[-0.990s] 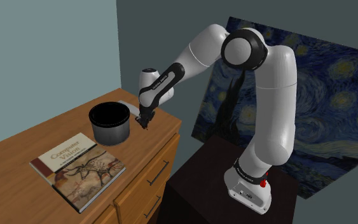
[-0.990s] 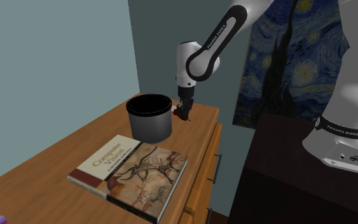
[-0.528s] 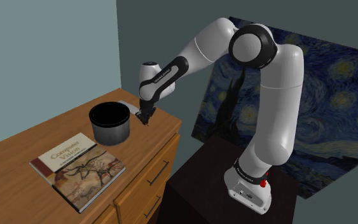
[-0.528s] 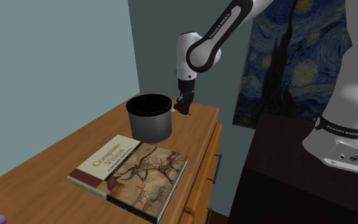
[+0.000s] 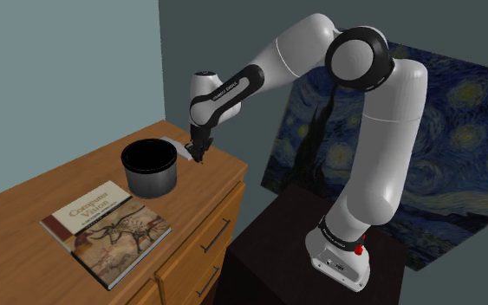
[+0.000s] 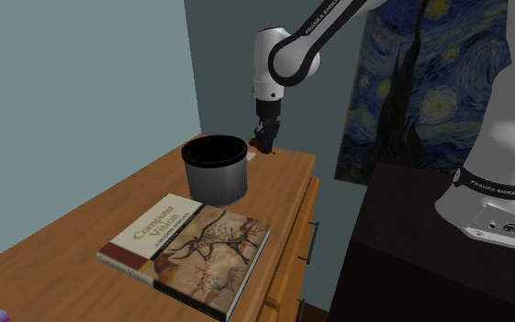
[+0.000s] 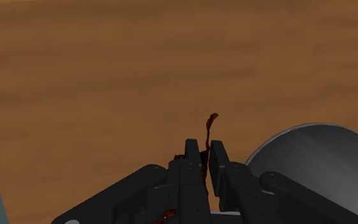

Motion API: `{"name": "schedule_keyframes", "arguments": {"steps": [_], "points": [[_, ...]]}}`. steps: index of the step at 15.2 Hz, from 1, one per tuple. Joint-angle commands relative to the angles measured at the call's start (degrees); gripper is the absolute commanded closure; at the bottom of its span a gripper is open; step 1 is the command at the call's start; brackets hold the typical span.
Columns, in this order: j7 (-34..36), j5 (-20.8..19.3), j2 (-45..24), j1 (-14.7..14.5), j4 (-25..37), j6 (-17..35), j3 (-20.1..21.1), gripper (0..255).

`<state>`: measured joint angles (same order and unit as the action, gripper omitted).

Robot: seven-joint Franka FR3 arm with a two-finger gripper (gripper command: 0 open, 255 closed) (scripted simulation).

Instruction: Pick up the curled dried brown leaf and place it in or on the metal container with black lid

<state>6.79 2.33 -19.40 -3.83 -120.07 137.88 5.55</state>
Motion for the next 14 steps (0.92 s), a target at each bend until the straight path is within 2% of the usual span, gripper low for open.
{"name": "schedule_keyframes", "arguments": {"steps": [1, 14], "points": [[0.0, 0.1, 1.1, 0.0, 0.1, -1.2, 0.0, 255], [0.1, 0.5, 7.5, 0.3, 2.5, -9.9, 0.2, 255]]}}
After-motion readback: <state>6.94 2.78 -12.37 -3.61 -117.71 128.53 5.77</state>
